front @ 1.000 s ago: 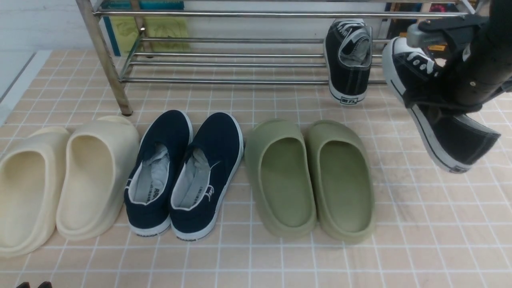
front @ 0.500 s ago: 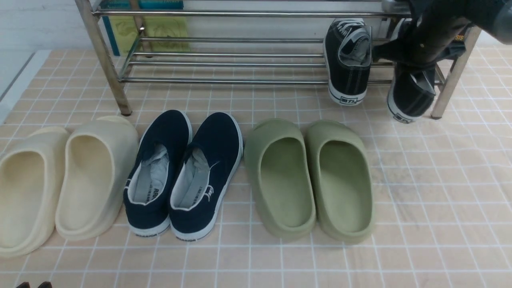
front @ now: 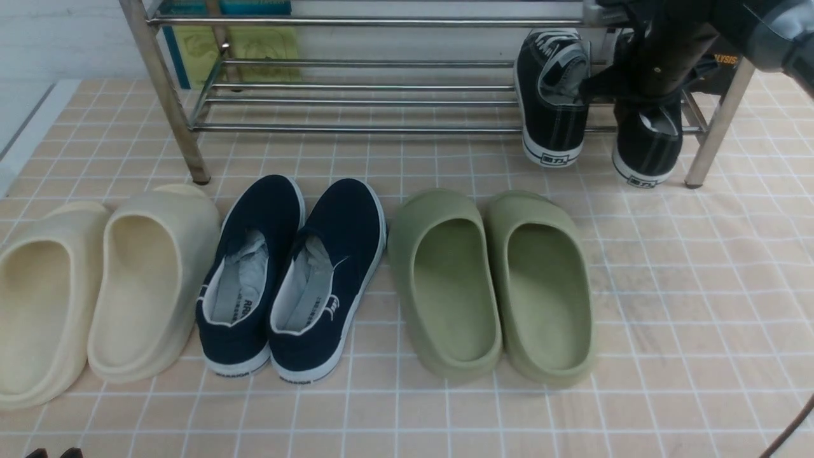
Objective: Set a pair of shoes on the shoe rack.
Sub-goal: Use the right arm to put a shoe into the shoe rack
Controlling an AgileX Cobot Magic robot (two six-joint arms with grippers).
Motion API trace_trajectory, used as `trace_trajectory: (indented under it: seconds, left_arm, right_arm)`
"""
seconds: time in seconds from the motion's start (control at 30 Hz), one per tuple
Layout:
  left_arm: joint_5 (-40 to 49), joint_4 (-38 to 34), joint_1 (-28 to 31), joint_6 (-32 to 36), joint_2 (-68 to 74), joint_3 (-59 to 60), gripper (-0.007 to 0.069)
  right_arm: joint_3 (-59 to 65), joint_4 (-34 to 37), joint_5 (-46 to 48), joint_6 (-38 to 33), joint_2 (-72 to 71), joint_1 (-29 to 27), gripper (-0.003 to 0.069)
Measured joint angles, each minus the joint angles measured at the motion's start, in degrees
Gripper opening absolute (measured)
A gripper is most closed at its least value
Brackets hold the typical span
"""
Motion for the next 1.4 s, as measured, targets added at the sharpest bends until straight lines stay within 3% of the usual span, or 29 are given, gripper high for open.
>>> trace_trajectory:
  seconds: [0.63,0.73,1.0,1.1,1.23,1.4]
  left_arm:
    - [0.0,0.0,0.0,0.0,0.0,0.0,0.0241]
    - [0.0,0.0,0.0,0.0,0.0,0.0,0.0239]
    - [0.0,0.0,0.0,0.0,0.0,0.0,0.0239]
    - [0.0,0.0,0.0,0.0,0.0,0.0,0.0239]
    - [0.0,0.0,0.0,0.0,0.0,0.0,0.0240]
    - [0.0,0.0,0.0,0.0,0.0,0.0,0.0240]
  right_arm:
    - [-1.6,0.4,-6.9,-5.3,0.0,0.0,0.0043]
    - [-1.5,0.9,-6.8,-5.9,0.0,-0.1,0.0075]
    - [5.0,0.9,-11.4,-5.1,-1.2,-0.1,0.0264]
    - [6.6,0.7,-12.2,-2.1,-1.3,0.0,0.0220]
    - [7.0,-1.2,-11.8,0.7,-2.7,0.3,0.0050]
    - [7.1,-4.4,-10.1,1.1,-3.9,0.3,0.0038]
